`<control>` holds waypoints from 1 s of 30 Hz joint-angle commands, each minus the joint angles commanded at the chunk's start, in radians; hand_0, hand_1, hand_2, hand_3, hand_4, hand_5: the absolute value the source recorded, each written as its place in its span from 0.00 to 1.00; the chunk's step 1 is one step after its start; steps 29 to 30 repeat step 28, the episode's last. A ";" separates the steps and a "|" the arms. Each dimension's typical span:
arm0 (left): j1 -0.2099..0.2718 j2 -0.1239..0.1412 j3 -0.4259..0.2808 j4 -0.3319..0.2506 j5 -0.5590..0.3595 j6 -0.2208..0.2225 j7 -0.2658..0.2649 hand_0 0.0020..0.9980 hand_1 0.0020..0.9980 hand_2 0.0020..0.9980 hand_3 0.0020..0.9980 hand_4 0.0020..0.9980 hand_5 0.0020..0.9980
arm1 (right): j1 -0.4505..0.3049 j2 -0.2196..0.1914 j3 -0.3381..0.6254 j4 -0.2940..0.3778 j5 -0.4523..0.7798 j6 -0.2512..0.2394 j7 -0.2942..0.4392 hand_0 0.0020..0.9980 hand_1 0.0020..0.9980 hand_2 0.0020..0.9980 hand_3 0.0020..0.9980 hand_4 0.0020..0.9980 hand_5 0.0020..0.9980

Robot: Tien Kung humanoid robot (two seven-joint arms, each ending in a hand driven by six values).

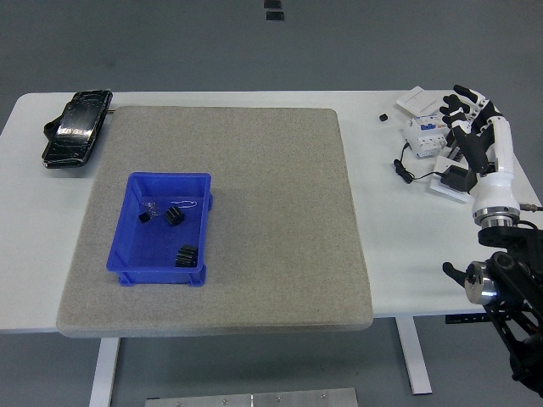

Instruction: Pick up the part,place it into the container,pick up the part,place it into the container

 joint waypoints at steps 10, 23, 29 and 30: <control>0.003 -0.001 -0.006 -0.002 0.005 0.001 0.004 0.72 0.67 0.66 0.61 0.67 0.36 | 0.005 -0.001 0.003 -0.008 0.005 0.001 0.002 0.72 0.68 0.68 0.72 0.77 0.54; -0.004 -0.013 -0.009 0.001 0.009 0.000 0.000 0.72 0.67 0.66 0.61 0.67 0.36 | 0.009 -0.005 -0.004 -0.022 0.056 0.017 0.018 0.72 0.68 0.68 0.72 0.77 0.53; -0.003 -0.013 -0.010 0.001 0.011 0.000 0.001 0.72 0.67 0.66 0.61 0.67 0.36 | 0.009 -0.004 -0.007 -0.036 0.107 0.034 0.035 0.72 0.68 0.68 0.72 0.77 0.53; -0.003 -0.013 -0.010 0.001 0.011 0.000 0.001 0.72 0.67 0.66 0.61 0.67 0.36 | 0.009 -0.004 -0.007 -0.036 0.107 0.034 0.035 0.72 0.68 0.68 0.72 0.77 0.53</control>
